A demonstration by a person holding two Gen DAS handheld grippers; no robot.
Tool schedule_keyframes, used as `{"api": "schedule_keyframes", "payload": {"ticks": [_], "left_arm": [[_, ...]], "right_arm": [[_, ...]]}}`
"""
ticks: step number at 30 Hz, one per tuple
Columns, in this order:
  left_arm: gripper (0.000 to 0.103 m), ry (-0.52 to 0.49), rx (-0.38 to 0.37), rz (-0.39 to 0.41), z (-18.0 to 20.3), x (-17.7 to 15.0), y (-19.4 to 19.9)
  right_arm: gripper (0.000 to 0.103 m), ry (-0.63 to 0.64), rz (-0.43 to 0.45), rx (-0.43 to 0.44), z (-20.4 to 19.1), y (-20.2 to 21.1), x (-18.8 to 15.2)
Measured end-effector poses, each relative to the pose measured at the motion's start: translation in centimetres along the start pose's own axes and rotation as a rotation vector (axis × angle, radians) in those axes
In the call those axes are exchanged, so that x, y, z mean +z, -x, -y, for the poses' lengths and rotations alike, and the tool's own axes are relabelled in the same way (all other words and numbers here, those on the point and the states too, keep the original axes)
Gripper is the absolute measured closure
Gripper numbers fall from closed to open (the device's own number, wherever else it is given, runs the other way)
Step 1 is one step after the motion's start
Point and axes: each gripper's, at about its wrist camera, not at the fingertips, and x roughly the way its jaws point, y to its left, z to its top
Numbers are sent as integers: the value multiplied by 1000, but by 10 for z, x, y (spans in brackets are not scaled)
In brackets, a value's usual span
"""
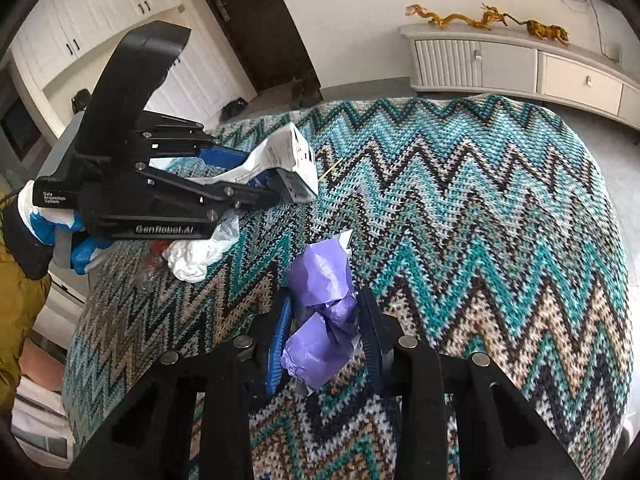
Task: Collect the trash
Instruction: 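Grasp the purple bag with the right gripper while the left grasps the white printed carton, then carry the carton and purple bag over the white bin and open both grippers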
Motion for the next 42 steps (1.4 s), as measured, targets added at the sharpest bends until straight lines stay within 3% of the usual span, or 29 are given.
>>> {"api": "schedule_keyframes", "payload": {"ticks": [9,13,19,22,25,32,42], "left_arm": [[66,120,16,147,3,0,77],[66,155,65,177,3,0,114],[66,135,72,186,32,-4,143],[66,125,66,173,59,3,145],[66,119,11,167,92,16,141],[66,34,-199,146,201,65,121],[66,-77,-317,76,340,120,80]], "right_arm": [[70,-41,93,-20,18,69,-33],[70,-56,123,-49,24,100,-54],[70,-113,175,-111,48,149,-95],[70,-173,192,-153,68,170,-120],[70,-258,199,-199,96,190,-151],[70,-456,205,-323,174,236,-228],[70,-606,189,-426,256,259,-282]]}}
